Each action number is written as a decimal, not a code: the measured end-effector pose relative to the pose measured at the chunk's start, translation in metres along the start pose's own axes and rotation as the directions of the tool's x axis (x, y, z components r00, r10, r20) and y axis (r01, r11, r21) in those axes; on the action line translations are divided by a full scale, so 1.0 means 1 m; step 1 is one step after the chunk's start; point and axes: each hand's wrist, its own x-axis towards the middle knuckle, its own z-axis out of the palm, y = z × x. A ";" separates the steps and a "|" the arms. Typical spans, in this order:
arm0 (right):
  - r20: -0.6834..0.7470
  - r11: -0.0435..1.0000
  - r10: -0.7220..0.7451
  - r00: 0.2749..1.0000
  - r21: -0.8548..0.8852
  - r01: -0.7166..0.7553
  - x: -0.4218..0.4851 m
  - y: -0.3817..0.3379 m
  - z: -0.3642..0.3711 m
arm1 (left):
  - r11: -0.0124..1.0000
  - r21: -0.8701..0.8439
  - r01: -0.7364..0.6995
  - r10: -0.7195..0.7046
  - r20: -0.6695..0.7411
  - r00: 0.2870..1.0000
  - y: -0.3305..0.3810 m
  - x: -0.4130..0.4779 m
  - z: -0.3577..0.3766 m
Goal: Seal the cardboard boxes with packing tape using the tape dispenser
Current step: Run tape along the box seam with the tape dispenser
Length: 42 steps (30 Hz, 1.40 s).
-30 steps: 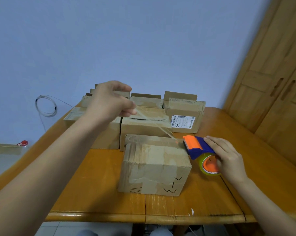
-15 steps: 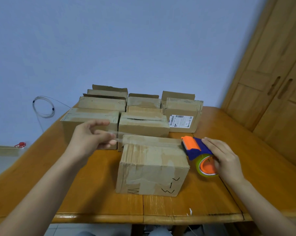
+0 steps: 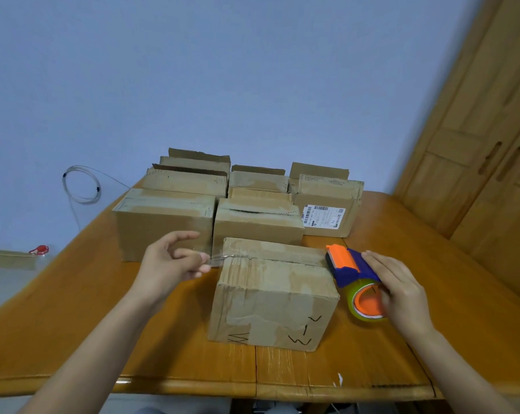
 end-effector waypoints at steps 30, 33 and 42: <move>-0.027 0.990 0.139 0.990 -0.012 -0.139 -0.010 -0.008 0.016 | 0.980 0.107 0.169 -0.160 -0.093 0.983 -0.050 -0.001 0.018; -0.019 0.988 0.152 0.988 -0.021 -0.152 -0.008 -0.011 0.014 | 0.986 0.163 0.019 0.022 -0.245 0.969 -0.043 -0.002 0.025; -0.031 0.981 0.194 0.981 0.019 -0.193 -0.013 -0.016 0.017 | 0.992 0.109 0.056 -0.054 -0.029 0.998 -0.045 -0.028 0.061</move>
